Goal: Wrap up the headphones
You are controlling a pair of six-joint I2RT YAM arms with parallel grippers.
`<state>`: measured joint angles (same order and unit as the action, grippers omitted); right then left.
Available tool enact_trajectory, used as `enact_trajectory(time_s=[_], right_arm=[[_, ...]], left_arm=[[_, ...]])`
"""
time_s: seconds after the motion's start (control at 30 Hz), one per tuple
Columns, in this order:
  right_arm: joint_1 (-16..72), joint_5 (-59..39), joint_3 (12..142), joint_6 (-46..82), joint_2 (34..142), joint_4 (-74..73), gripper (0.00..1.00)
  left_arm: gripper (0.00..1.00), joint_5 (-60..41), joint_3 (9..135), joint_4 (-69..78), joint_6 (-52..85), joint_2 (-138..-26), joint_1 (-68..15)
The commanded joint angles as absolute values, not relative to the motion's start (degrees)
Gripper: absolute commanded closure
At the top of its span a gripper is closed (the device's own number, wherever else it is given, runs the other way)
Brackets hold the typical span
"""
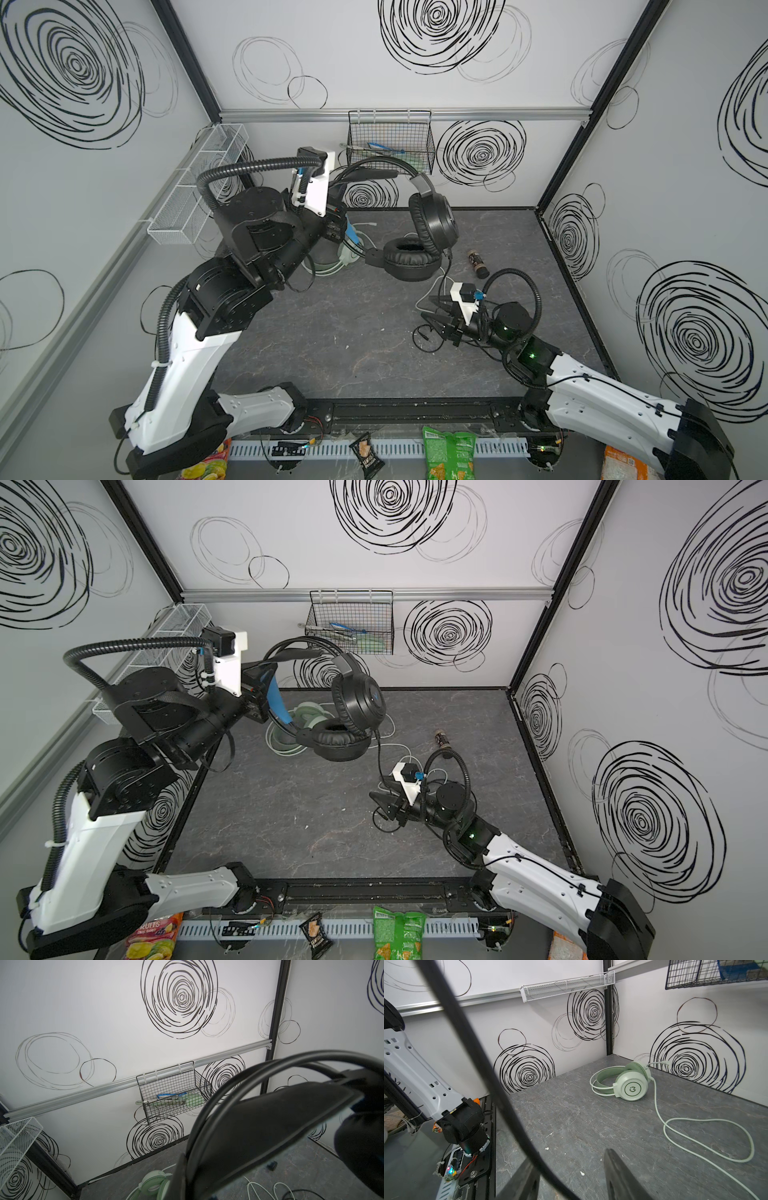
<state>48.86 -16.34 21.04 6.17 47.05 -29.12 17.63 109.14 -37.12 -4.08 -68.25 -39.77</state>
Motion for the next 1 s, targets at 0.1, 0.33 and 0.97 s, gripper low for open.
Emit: enact_trajectory(time_s=[0.1,0.33,0.97], right_arm=[[49.08,-14.69,20.84,6.55,48.67,-32.79,0.47],[48.95,-14.34,20.83,6.41,51.95,-35.95,0.55],[48.84,-7.03,19.74,6.41,50.11,-31.30,1.00]], left_arm=[[1.00,14.77,110.92,-28.41,0.51,-67.81,-38.12],[1.00,13.62,110.92,-28.31,1.49,-67.43,-36.05],[1.00,12.52,103.82,-24.02,4.95,-65.84,-29.29]])
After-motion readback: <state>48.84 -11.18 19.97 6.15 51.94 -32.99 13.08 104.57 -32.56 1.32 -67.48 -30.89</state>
